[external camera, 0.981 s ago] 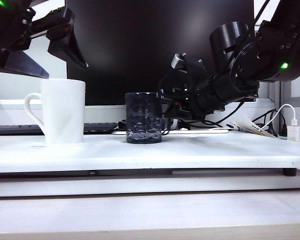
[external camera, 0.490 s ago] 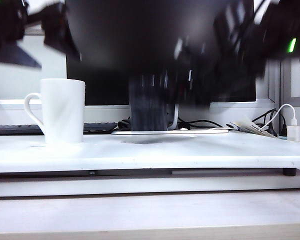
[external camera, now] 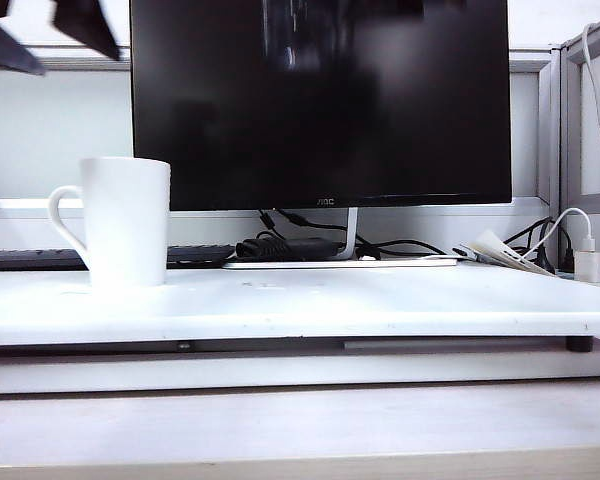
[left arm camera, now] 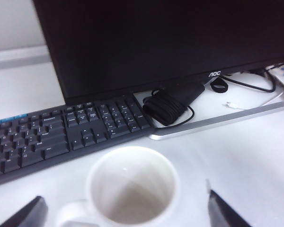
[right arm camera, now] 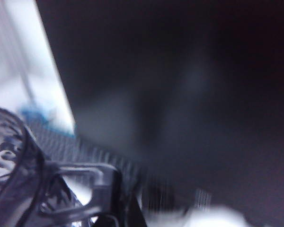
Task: Carefully pick up the black cup and pour some water from the black cup into the white cup.
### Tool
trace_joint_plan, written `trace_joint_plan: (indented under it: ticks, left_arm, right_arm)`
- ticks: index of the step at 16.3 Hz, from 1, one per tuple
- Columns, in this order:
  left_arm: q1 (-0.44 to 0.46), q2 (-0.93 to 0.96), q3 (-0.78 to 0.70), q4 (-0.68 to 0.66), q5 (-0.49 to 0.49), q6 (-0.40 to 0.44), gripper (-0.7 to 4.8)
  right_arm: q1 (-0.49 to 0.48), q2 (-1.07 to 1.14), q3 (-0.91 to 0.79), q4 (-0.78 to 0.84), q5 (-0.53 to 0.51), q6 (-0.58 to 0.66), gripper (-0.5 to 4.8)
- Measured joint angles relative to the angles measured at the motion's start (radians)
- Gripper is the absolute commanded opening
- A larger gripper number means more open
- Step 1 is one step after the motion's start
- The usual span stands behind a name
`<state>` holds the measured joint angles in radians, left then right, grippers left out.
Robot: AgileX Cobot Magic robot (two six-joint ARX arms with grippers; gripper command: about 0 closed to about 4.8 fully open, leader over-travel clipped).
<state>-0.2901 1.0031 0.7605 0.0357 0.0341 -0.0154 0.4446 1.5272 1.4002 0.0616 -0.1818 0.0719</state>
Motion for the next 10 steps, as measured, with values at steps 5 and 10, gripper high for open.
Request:
trace_joint_plan:
  ticks: [5,10]
  left_arm:
    - [0.069,0.141,0.003,-0.094,0.220,-0.026,4.79]
    - [0.058,0.162,0.003,-0.107,0.226,-0.027,4.79]
  right_arm:
    - [0.082,0.251,0.230,-0.103,0.011,-0.095,-0.07]
    - [0.172,0.343,0.242,-0.167,0.139,-0.293,-0.06]
